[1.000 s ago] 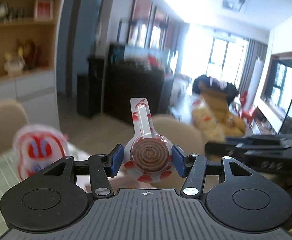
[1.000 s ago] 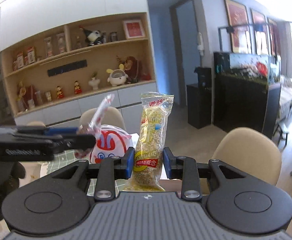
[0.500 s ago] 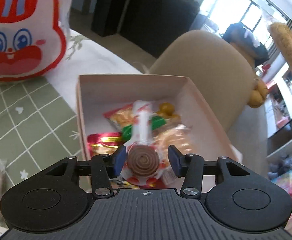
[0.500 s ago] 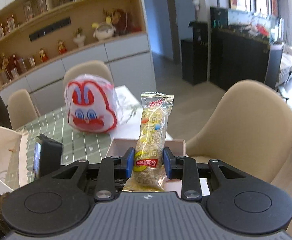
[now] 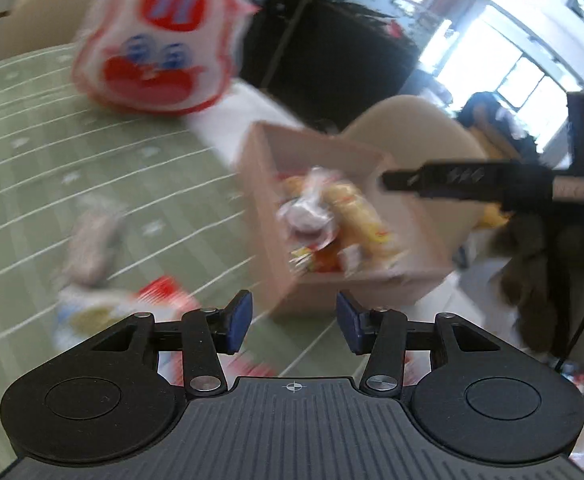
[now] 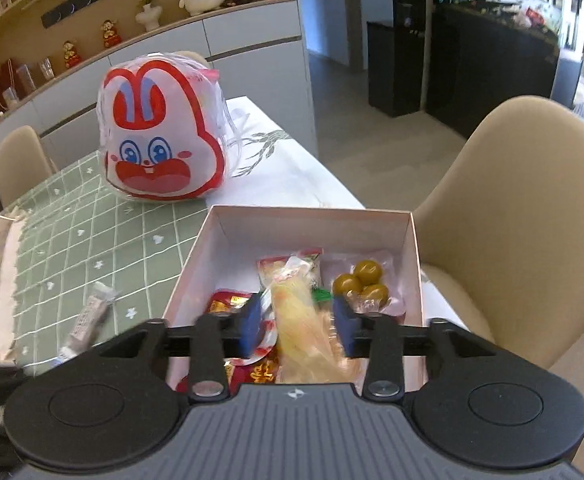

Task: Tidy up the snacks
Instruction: 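Open both tools to drop the lollipop and stick snack into the box, then grasp the wrapped biscuit with the left tool while the right lowers toward red packets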

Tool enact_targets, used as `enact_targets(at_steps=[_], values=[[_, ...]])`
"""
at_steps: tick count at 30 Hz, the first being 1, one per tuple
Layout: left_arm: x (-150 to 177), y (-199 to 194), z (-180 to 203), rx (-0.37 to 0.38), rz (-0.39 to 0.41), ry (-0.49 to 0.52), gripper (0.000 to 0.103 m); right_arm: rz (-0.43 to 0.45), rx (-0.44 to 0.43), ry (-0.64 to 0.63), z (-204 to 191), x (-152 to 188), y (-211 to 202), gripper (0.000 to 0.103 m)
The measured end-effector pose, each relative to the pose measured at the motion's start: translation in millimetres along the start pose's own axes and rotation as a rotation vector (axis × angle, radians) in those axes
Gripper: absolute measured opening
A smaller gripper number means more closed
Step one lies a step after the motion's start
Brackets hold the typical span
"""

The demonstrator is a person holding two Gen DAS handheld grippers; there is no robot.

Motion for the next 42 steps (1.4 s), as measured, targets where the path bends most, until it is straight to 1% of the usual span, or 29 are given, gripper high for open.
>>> enact_targets(at_steps=[3,6,8,9,11,13,15,18,19,22,25,29,30,31,33,35,37,38,39,42], values=[[21,-23,-22,-0.106,0.011,-0.020,0.051,0.005,-0.008,-0.003,-5,7,-4,0.053],[32,-35,-50,-0.216,0.035,-0.061,0.051,0.008,-0.005,-0.051,-16,19,-14,0.053],[35,-44,-62,-0.265,0.051,-0.095,0.051,0.017,-0.010,-0.096,-27,32,-23,0.053],[34,-47,-68,-0.272,0.059,-0.111,0.051,0.020,-0.018,-0.114,-33,38,-27,0.053],[26,-50,-77,-0.259,0.081,-0.117,0.051,0.021,-0.039,-0.151,-47,52,-34,0.053],[11,-48,-76,-0.249,0.092,-0.087,0.051,0.016,-0.052,-0.172,-59,66,-40,0.053],[-9,-36,-82,-0.244,0.086,-0.051,0.051,-0.003,-0.068,-0.179,-70,80,-43,0.053],[-33,-11,-94,-0.218,0.083,-0.032,0.051,-0.038,-0.083,-0.179,-82,97,-42,0.053],[-40,-1,-97,-0.230,0.070,-0.015,0.051,-0.052,-0.082,-0.181,-84,103,-41,0.053],[-46,26,-104,-0.270,0.022,0.023,0.051,-0.077,-0.073,-0.190,-87,116,-42,0.053],[-43,43,-107,-0.336,-0.023,0.069,0.051,-0.093,-0.060,-0.202,-84,126,-42,0.053],[-34,42,-108,-0.343,-0.015,0.103,0.052,-0.111,-0.041,-0.215,-78,136,-41,0.053],[-33,41,-108,-0.342,-0.012,0.107,0.046,-0.117,-0.043,-0.215,-78,138,-41,0.053],[-31,39,-108,-0.341,-0.007,0.106,0.044,-0.122,-0.047,-0.219,-79,140,-40,0.053],[-27,32,-109,-0.317,-0.008,0.081,0.041,-0.118,-0.057,-0.243,-86,139,-39,0.053],[-20,22,-111,-0.277,-0.015,0.034,0.040,-0.097,-0.073,-0.271,-97,135,-39,0.053],[-8,9,-111,-0.244,-0.016,-0.015,0.040,-0.083,-0.108,-0.284,-112,131,-42,0.053],[-1,2,-111,-0.230,-0.015,-0.042,0.040,-0.084,-0.133,-0.282,-121,129,-43,0.056],[7,-6,-111,-0.218,-0.010,-0.071,0.040,-0.087,-0.154,-0.280,-128,129,-44,0.059],[29,-27,-110,-0.189,0.004,-0.153,0.040,-0.111,-0.213,-0.289,-154,132,-43,0.060]])
Point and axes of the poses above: each gripper's, at about its wrist camera, not at the fingertips, and y roughly the way its jaws point, z to its right, x to its underside, the point moved 2 cm from there along y, roughly the way its jaws point, and after that the axes turned 9 degrees about x, right-handed, at the moved point
